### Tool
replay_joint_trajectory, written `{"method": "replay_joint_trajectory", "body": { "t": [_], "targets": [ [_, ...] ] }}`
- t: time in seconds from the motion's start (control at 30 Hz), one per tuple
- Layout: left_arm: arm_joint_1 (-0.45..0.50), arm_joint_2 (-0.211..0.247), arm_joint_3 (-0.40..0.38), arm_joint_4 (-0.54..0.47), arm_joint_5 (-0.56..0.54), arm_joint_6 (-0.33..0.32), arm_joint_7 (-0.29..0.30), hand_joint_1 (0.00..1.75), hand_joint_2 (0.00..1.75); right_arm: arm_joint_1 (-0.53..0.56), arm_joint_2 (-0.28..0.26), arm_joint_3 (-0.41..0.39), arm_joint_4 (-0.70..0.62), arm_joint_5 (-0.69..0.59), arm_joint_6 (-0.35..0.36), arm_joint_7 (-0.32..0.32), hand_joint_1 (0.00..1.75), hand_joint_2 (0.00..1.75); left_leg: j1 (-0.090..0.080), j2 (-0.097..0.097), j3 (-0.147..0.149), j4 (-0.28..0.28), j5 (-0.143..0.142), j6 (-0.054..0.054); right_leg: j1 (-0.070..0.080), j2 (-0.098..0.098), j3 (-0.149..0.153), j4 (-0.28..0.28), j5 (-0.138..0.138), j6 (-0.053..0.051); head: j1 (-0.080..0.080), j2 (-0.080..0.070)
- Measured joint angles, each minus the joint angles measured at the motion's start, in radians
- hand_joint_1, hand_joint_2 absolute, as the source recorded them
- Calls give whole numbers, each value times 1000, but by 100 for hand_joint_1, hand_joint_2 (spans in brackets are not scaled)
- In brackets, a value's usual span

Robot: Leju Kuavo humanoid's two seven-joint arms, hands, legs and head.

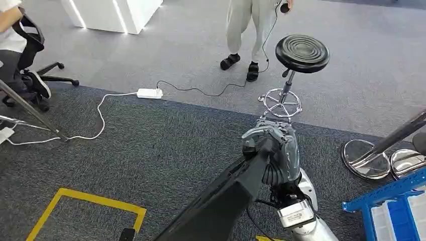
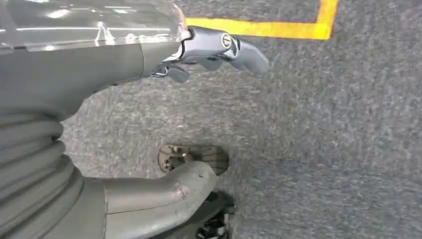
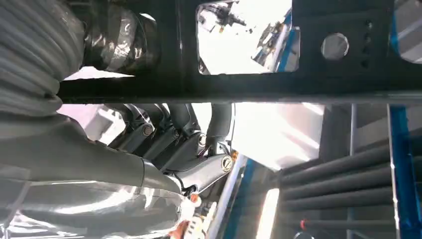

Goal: Take the parts from the cabinet and place them on the table.

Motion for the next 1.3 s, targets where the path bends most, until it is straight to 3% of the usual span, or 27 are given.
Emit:
{"method": "replay_joint_trajectory", "body": {
  "t": [0.03, 0.07, 0.1, 0.17, 0.23, 0.3, 0.37, 0.4, 0.43, 0.53, 0.57, 0.6, 0.67, 0.73, 0.77, 0.83, 0.87, 0.9, 0.93, 1.0, 1.07, 1.1, 1.13, 1.2, 1.23, 1.27, 1.3],
  "targets": [
    [2, 2, 2, 0, 1, 0, 2, 0, 175, 0, 3, 0, 0, 1, 0, 0, 175, 175, -1, 0, -4, 2, -4, -4, -7, -14, 7, -12, 4, -7, 0, 0],
    [4, 1, 2, 0, 2, 0, 2, 0, 175, 1, 5, 0, 0, 2, 0, 1, 175, 175, -5, 62, -5, 20, -14, -8, -5, -26, 15, -19, 5, -16, 0, 0],
    [2, 0, 2, 0, 2, 0, 2, 0, 175, 3, 5, 0, 0, 5, -3, 0, 175, 175, -5, 107, -28, 66, -44, -15, -2, -41, 21, -24, 3, -23, 0, 0],
    [-2, 0, 3, 0, 2, 0, 2, 0, 175, 11, 5, 0, 0, 11, -6, 0, 175, 175, 2, 129, -106, 219, -116, -24, 5, -74, 24, -24, 0, -29, 0, 0],
    [3, 0, 3, 0, 2, -1, 2, 0, 175, 22, 7, 0, 0, 18, -13, -3, 175, 175, 6, 132, -149, 296, -128, -29, 8, -102, 26, -24, -5, -30, 0, 0],
    [9, 0, 3, 0, 2, -1, 5, 0, 175, 27, 7, 0, 0, 18, -17, -3, 175, 175, 7, 138, -100, 197, -58, -27, 9, -126, 33, -24, -10, -28, 0, 0],
    [8, 1, 3, 0, 0, 0, 8, 0, 175, 29, 9, 0, -2, 19, -20, -4, 175, 175, 4, 178, -9, 27, 16, -16, 10, -146, 44, -24, -18, -23, 0, 0],
    [6, 2, 3, 0, -1, 0, 8, 0, 175, 34, 10, 0, -4, 20, -23, -5, 175, 175, -14, 207, 2, 1, -3, -11, 16, -155, 45, -23, -21, -17, 0, 0],
    [4, 3, 3, 0, -2, 0, 8, 0, 175, 39, 10, 0, -8, 21, -27, -6, 175, 175, -12, 196, 4, -3, 2, 0, 16, -160, 45, -22, -22, -11, 0, 0],
    [20, 9, 3, 0, -2, -1, 11, 0, 175, 54, 13, 0, -12, 31, -35, -6, 175, 175, -18, 168, 2, -15, 3, 16, 15, -187, 59, -31, -25, 4, 0, 0],
    [25, 10, 3, 0, -2, -1, 13, 0, 175, 56, 13, 0, -16, 33, -36, -6, 175, 175, -4, 159, 20, -31, 12, 24, 10, -172, 60, -24, -35, 11, 0, 0],
    [24, 10, 3, 0, -3, -1, 13, 0, 175, 59, 13, 0, -18, 34, -36, -6, 175, 175, -4, 149, 21, -36, 14, 30, 9, -126, 50, 3, -54, 11, 1, 0],
    [19, 11, 4, 0, -5, -2, 13, 0, 175, 69, 13, 0, -21, 34, -38, -8, 175, 175, -5, 131, 21, -36, 15, 39, 8, -76, -23, 153, -133, 12, 1, 0],
    [20, 11, 3, 0, -5, -3, 13, 0, 175, 81, 13, 0, -21, 34, -38, -7, 175, 175, -7, 106, 21, -34, 14, 40, 8, -68, -91, 267, -161, 14, 0, 0],
    [21, 11, 4, 0, -5, -3, 13, 0, 175, 83, 13, 0, -21, 34, -38, -7, 175, 175, -7, 92, 22, -32, 13, 40, 8, -67, -95, 260, -139, 14, 0, 0],
    [23, 11, 4, 0, -8, -2, 15, 0, 175, 83, 13, 0, -22, 34, -39, -8, 175, 175, -5, 62, 23, -23, 8, 35, 5, -61, -44, 130, -44, 12, 0, 0],
    [23, 11, 4, 0, -8, 0, 15, 0, 175, 84, 13, 0, -23, 37, -40, -8, 175, 175, -4, 48, 23, -17, 3, 31, 3, -42, -7, 46, 1, 11, 0, 0],
    [25, 11, 4, 0, -5, 1, 15, 0, 175, 85, 13, 0, -22, 40, -41, -11, 175, 175, -2, 38, 16, -11, -1, 26, -3, 19, 15, 4, -3, 7, 0, 0],
    [21, 13, 4, 0, 1, 2, 14, 0, 175, 92, 15, 0, -23, 47, -42, -14, 175, 175, -8, 25, 9, 3, -5, 20, -6, 36, 16, -17, -6, 9, -1, 0],
    [32, 18, 10, 0, 8, 6, 12, 0, 175, 103, 19, 2, -22, 58, -44, -17, 175, 175, 1, 3, 5, -7, 0, 5, 4, 13, 18, -11, -8, 2, 0, 0],
    [39, 23, 18, 0, 19, 5, 8, 0, 175, 104, 26, 6, -20, 73, -48, -18, 175, 175, 1, -11, 1, -6, -3, -3, -9, -11, 26, -26, -2, -11, 0, 0],
    [42, 24, 21, 0, 20, 4, 7, 0, 175, 106, 29, 9, -18, 78, -51, -18, 175, 175, -5, 56, -4, 18, -19, -9, -5, -26, 36, -34, -3, -16, 0, 0],
    [41, 24, 22, 0, 20, 4, 6, 0, 175, 109, 32, 12, -18, 82, -53, -18, 175, 175, -2, 95, -31, 74, -53, -15, -2, -44, 42, -36, -5, -22, -5, 0],
    [39, 24, 28, 0, 23, 4, 3, 0, 175, 110, 32, 15, -13, 89, -53, -18, 175, 175, 4, 126, -117, 238, -125, -24, 3, -82, 44, -35, -11, -28, -4, 0],
    [40, 24, 28, 0, 23, 4, 3, 0, 175, 109, 32, 17, -11, 89, -53, -18, 175, 175, 6, 129, -138, 277, -133, -26, 4, -94, 44, -34, -12, -28, -5, 0],
    [43, 23, 29, 0, 23, 4, 3, 0, 175, 109, 32, 19, -10, 89, -53, -18, 175, 175, 7, 131, -143, 282, -120, -27, 4, -107, 46, -33, -15, -27, -5, 0],
    [46, 23, 29, 0, 23, 4, 3, 0, 175, 109, 33, 21, -9, 90, -53, -18, 175, 175, 8, 135, -121, 235, -85, -28, 4, -121, 49, -33, -19, -25, -5, 0]
  ]
}}
